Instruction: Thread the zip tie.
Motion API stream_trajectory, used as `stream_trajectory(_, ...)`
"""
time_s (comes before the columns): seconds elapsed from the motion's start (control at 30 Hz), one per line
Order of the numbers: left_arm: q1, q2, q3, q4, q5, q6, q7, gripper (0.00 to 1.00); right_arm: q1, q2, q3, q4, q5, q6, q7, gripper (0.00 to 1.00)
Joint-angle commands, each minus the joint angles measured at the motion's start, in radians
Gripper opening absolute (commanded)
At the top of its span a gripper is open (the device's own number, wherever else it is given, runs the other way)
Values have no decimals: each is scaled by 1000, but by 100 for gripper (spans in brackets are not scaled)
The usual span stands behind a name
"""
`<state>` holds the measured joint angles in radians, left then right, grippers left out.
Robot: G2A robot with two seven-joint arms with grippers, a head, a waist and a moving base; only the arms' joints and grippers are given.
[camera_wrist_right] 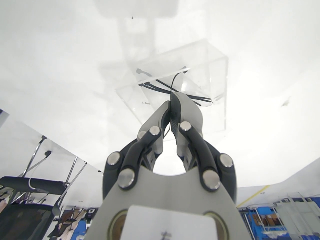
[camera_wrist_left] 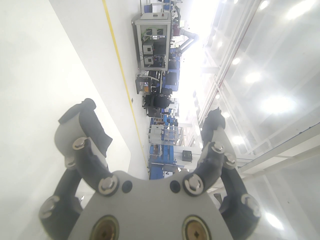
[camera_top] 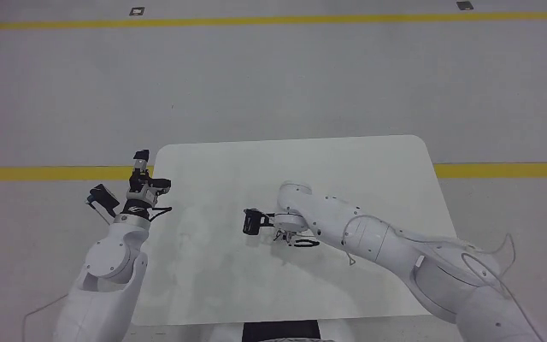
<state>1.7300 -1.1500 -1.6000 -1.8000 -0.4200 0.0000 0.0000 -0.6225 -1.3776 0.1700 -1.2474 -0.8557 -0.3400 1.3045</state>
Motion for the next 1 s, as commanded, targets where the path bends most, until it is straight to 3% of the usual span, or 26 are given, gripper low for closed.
stream_trajectory(0.0, 0, 0, 0, 0, 0, 0, 0, 100, 1, 7, 0, -14, -3, 0, 3, 0)
stream_trajectory(0.23, 0, 0, 0, 0, 0, 0, 0, 100, 9, 38, 0, -85, 11, 0, 10, 0)
stream_trajectory(0.97, 0, 0, 0, 0, 0, 0, 0, 100, 22, 170, 0, -243, 144, 0, -147, 0)
